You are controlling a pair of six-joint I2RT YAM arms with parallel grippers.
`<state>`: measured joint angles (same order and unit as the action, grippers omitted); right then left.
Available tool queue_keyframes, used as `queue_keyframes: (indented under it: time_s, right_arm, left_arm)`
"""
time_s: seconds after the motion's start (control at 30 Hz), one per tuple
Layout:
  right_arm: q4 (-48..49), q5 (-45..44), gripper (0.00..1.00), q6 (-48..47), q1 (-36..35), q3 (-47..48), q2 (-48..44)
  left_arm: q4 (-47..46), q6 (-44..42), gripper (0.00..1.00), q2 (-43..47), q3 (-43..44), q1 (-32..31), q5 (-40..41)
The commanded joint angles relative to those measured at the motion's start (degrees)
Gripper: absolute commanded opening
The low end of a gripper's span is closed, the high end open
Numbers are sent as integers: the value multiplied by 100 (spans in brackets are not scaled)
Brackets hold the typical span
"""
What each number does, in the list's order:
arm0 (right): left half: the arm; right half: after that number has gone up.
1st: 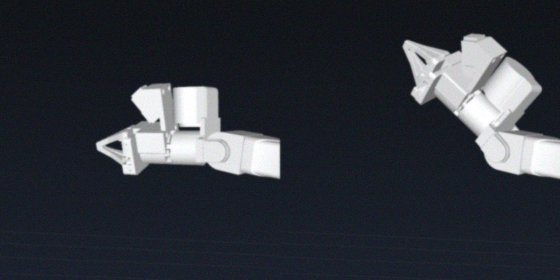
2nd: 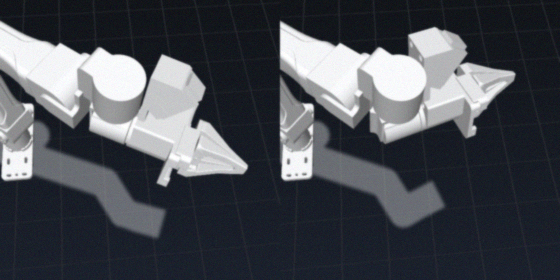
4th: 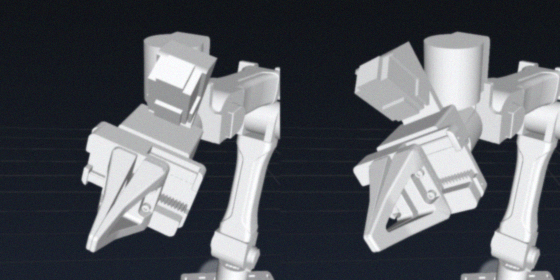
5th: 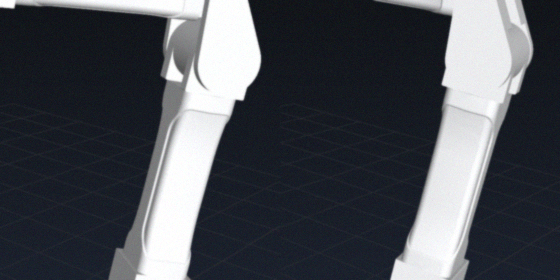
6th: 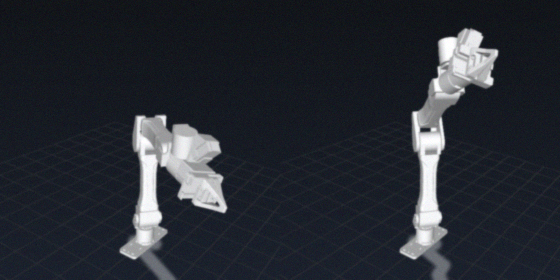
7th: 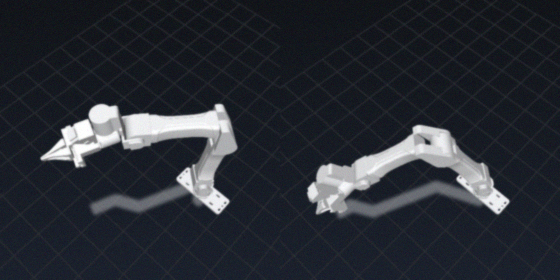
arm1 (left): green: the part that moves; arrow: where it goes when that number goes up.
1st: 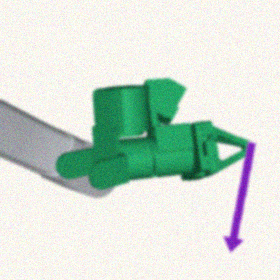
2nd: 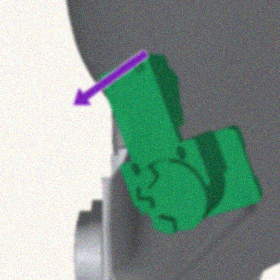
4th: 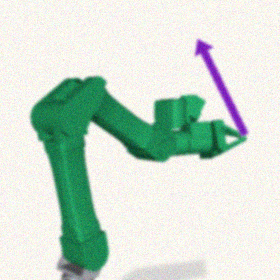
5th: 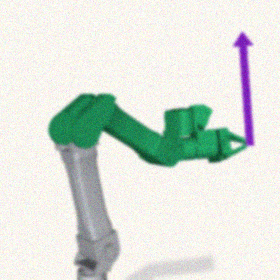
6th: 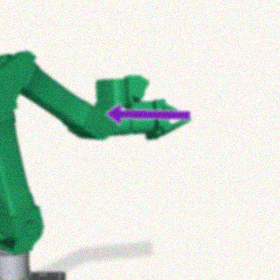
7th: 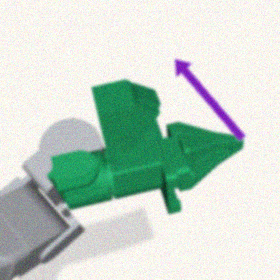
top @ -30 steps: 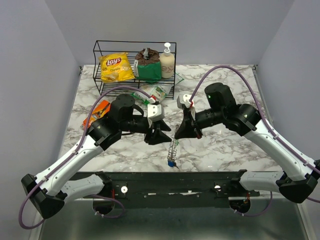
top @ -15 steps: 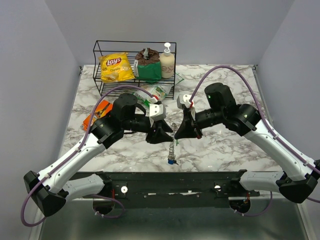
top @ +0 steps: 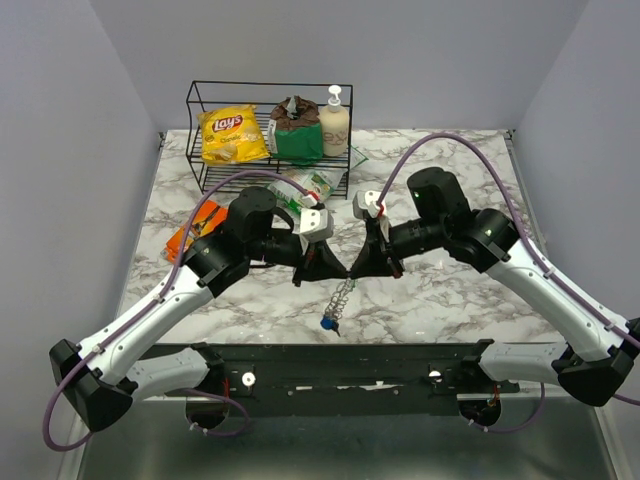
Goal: Put the keys on the keyring
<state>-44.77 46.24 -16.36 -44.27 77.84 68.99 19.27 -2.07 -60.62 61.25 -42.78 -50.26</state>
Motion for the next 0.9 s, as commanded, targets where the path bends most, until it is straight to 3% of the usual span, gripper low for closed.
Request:
queue_keyframes:
  time_s: [0.0, 0.47, 0.6, 0.63, 0.73, 0.87]
  right_arm:
    - [390, 8, 1, 133, -38, -155, -79]
    - [1559, -686, 3, 493, -38, -1298, -167]
    - [1788, -888, 22, 660, -38, -1464, -263]
    - [1840, -984, 34, 695, -46, -1509, -298]
    - [1981, -1212, 53, 774, -38, -1684, -439]
    - [2209, -1608, 65, 932, -38, -1913, -685]
  left_arm:
    - [-221, 65, 0, -99, -122, -11, -160]
    - [-3699, 1428, 0, 393, -2379, -11, 780]
    - [-4290, 1534, 0, 463, -2732, -11, 807]
    - [-4395, 1551, 0, 472, -2794, -11, 799]
    - [-4756, 1604, 0, 472, -3022, -11, 842]
    - [-5195, 1657, 0, 481, -3356, -11, 921]
